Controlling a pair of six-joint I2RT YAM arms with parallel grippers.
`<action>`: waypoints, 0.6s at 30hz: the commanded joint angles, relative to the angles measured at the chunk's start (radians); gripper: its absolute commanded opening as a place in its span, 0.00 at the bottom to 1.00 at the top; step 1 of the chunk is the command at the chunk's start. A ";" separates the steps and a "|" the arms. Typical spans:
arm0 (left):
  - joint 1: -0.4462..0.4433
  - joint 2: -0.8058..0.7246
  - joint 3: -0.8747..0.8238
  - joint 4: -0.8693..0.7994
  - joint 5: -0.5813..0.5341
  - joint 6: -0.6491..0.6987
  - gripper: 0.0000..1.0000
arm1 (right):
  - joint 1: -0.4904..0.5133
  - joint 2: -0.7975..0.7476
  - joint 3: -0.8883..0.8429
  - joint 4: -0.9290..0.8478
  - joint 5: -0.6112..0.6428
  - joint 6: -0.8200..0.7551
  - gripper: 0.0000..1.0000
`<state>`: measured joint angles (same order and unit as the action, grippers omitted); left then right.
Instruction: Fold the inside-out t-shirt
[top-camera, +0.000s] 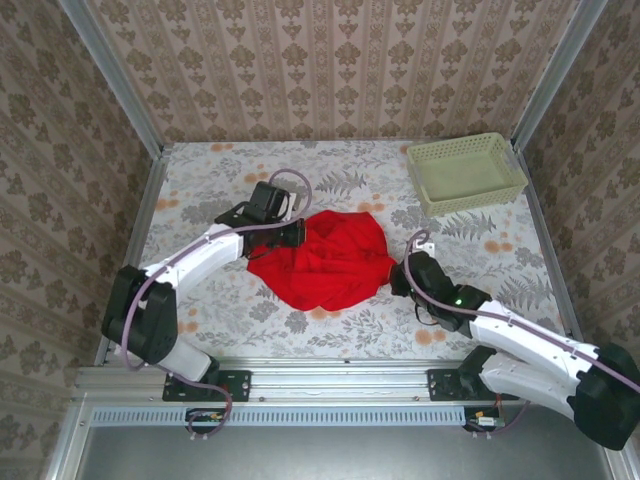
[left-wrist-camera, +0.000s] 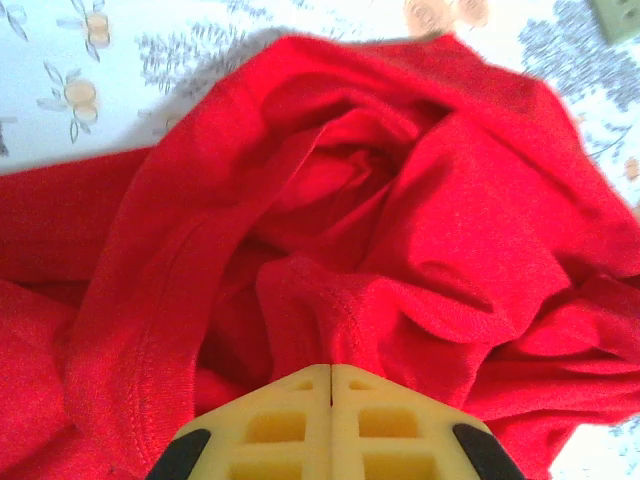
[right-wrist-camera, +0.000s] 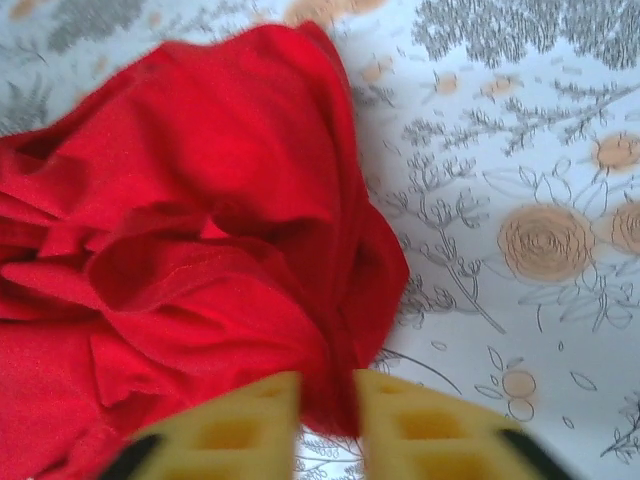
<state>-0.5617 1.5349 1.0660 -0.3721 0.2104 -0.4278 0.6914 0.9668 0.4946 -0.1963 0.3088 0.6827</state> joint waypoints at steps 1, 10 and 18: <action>-0.009 0.009 -0.001 -0.029 -0.006 -0.007 0.00 | -0.009 0.002 0.064 -0.073 -0.012 -0.046 0.49; -0.022 -0.020 -0.018 -0.026 -0.025 -0.001 0.00 | -0.010 0.274 0.369 -0.181 -0.110 -0.279 0.66; -0.024 -0.044 -0.037 -0.015 -0.034 -0.011 0.00 | -0.011 0.481 0.481 -0.190 -0.152 -0.259 0.60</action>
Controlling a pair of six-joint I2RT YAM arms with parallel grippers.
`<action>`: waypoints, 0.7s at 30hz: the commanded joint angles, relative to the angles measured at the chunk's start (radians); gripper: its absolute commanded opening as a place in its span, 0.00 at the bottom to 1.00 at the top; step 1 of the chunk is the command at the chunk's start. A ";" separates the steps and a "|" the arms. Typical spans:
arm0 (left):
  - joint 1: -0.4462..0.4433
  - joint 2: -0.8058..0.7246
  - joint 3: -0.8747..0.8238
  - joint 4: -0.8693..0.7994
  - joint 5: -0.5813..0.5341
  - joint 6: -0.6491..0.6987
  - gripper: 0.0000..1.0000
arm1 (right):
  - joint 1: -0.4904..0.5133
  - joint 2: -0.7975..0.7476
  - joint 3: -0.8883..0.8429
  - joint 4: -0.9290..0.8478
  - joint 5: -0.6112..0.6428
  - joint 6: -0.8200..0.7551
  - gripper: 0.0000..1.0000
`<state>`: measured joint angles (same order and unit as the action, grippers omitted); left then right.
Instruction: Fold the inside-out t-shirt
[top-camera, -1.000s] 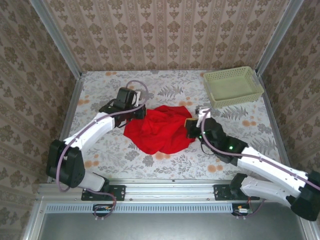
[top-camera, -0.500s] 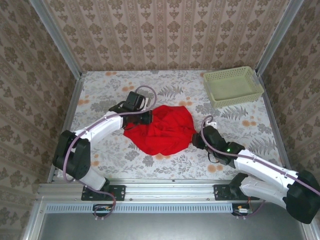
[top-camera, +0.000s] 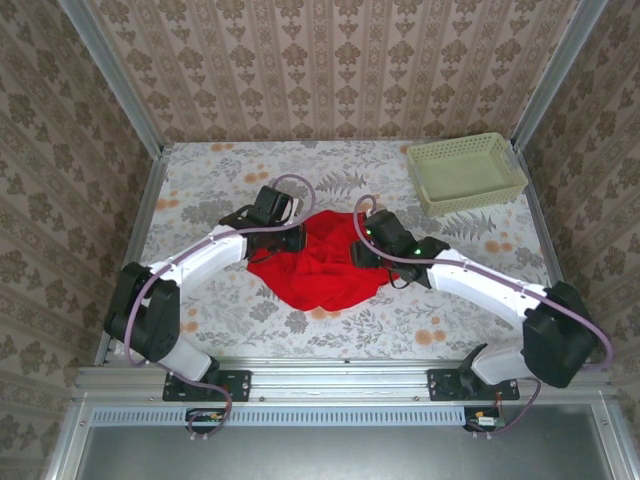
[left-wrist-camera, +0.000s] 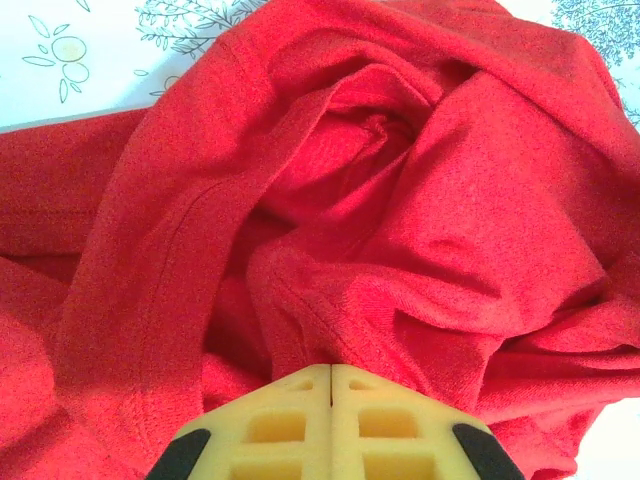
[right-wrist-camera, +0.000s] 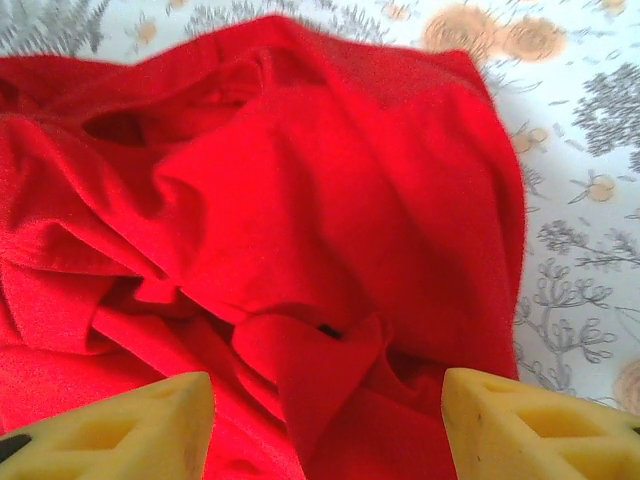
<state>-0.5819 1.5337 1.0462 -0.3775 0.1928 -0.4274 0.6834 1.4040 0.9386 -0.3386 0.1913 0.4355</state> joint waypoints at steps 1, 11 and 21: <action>-0.004 -0.048 -0.020 -0.009 -0.019 -0.012 0.00 | -0.003 0.055 0.036 -0.045 -0.039 -0.008 0.58; 0.002 -0.063 -0.012 -0.014 -0.040 -0.014 0.00 | -0.002 0.079 0.033 -0.047 -0.029 -0.003 0.13; 0.214 -0.219 0.276 -0.230 -0.079 0.026 0.00 | -0.003 -0.121 0.348 -0.168 0.056 -0.105 0.00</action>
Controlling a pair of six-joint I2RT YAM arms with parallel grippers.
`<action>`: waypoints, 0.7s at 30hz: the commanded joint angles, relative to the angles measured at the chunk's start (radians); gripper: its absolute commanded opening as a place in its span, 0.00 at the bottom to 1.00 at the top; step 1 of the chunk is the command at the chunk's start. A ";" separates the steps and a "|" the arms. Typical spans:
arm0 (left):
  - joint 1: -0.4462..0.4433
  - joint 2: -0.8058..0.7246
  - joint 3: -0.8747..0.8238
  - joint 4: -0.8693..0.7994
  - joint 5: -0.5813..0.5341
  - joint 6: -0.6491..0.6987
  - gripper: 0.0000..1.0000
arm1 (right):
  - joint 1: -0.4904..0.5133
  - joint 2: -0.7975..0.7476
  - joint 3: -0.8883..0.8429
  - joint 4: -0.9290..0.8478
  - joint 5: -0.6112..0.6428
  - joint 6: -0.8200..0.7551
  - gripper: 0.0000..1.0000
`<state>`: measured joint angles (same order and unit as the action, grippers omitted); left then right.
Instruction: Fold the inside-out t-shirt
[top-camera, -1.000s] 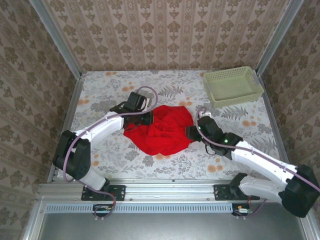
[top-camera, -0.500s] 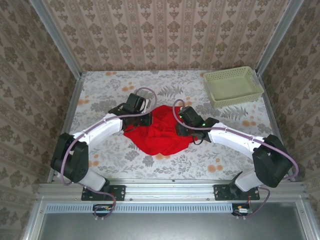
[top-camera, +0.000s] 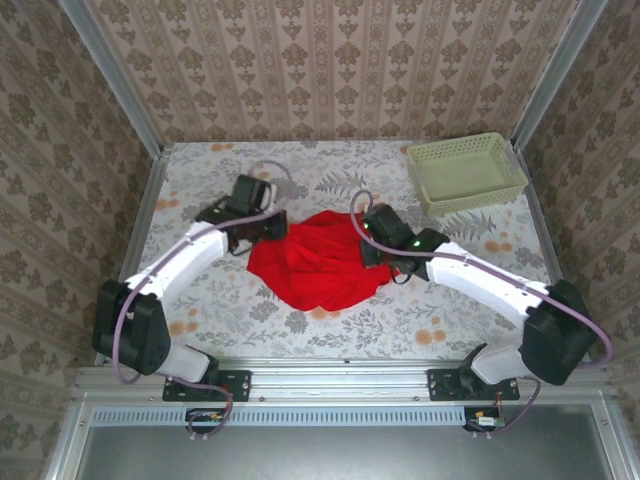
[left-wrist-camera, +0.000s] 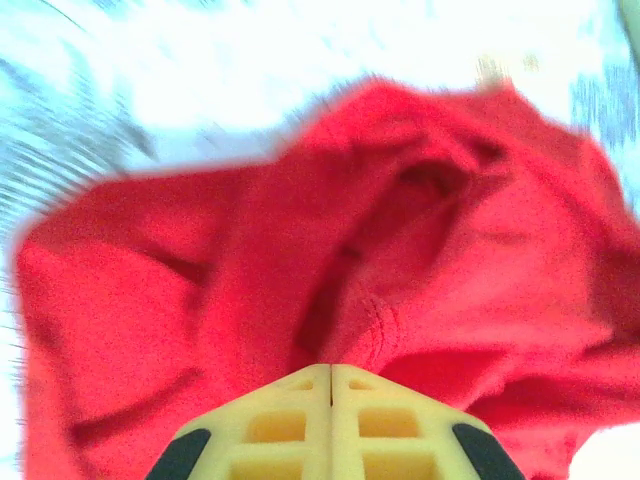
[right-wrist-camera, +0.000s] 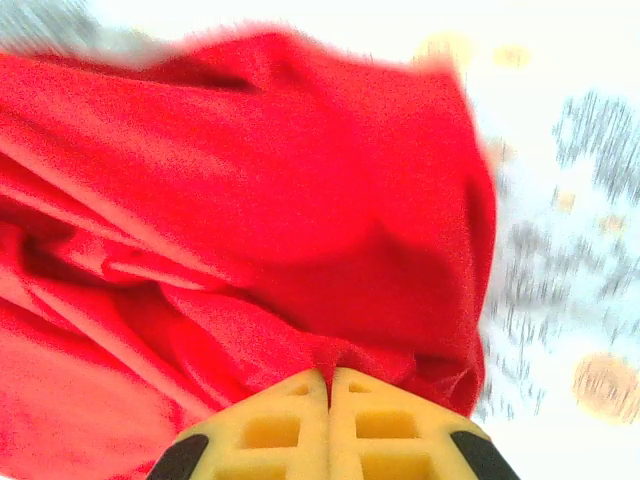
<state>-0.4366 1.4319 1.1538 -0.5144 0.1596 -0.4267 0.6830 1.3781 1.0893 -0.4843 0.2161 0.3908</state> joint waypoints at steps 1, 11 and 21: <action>0.074 -0.154 0.240 -0.134 -0.100 0.051 0.00 | -0.002 -0.107 0.260 -0.027 0.013 -0.063 0.00; -0.099 -0.325 0.335 -0.141 -0.111 0.086 0.00 | 0.000 -0.285 0.294 0.040 0.029 -0.008 0.00; -0.372 -0.149 0.041 0.067 -0.029 -0.014 0.01 | -0.208 -0.514 -0.129 -0.174 0.221 0.181 0.00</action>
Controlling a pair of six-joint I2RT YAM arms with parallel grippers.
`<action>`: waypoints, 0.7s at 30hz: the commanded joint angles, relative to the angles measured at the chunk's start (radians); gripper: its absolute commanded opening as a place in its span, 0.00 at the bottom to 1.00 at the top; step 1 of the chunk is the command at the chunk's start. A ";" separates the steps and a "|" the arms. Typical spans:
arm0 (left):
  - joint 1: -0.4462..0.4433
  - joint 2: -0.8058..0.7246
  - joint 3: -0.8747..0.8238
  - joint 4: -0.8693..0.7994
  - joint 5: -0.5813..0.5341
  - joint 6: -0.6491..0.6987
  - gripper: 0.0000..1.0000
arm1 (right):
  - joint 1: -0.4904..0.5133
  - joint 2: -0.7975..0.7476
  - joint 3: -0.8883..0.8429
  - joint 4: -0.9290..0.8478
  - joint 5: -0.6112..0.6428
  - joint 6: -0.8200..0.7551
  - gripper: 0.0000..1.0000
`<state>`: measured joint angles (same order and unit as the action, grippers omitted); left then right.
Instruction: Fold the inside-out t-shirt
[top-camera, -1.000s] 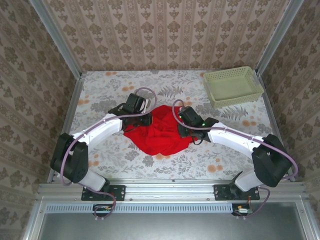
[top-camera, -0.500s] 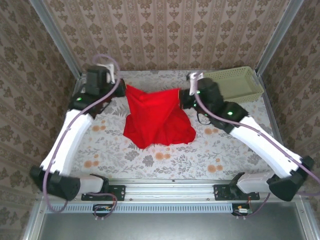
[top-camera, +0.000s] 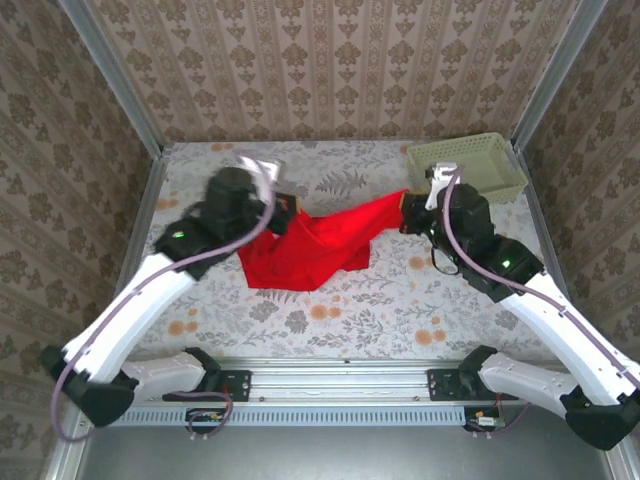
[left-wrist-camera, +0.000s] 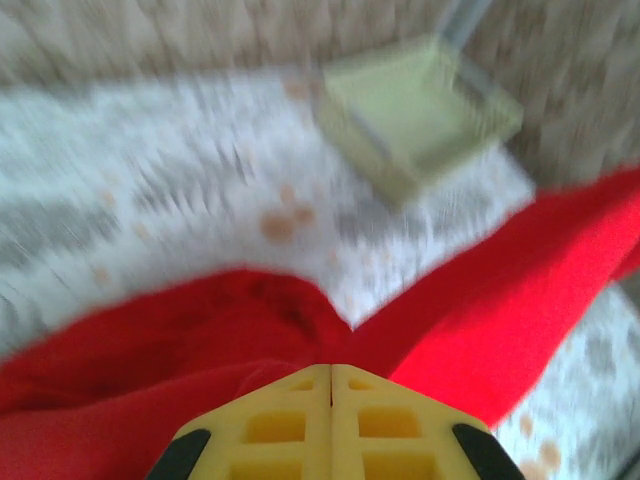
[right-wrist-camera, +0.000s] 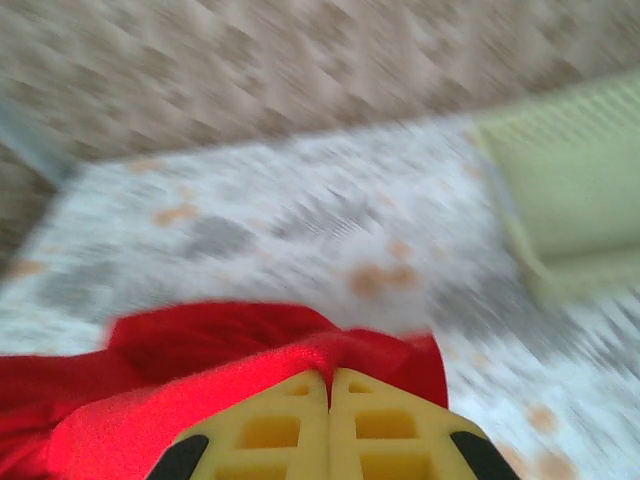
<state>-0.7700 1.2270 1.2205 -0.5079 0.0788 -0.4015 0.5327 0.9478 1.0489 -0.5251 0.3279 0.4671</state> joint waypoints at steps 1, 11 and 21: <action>-0.045 0.094 -0.028 0.056 0.072 -0.039 0.05 | -0.085 -0.109 -0.135 -0.157 0.114 0.131 0.00; 0.138 0.078 -0.212 -0.017 0.040 -0.100 0.70 | -0.214 -0.136 -0.367 -0.134 0.015 0.177 0.10; 0.471 0.166 -0.341 0.029 0.115 -0.093 0.82 | 0.006 0.024 -0.304 -0.072 0.053 0.145 0.70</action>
<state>-0.3370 1.3479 0.8986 -0.5323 0.1211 -0.4808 0.4603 0.9340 0.7040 -0.6430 0.3470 0.6266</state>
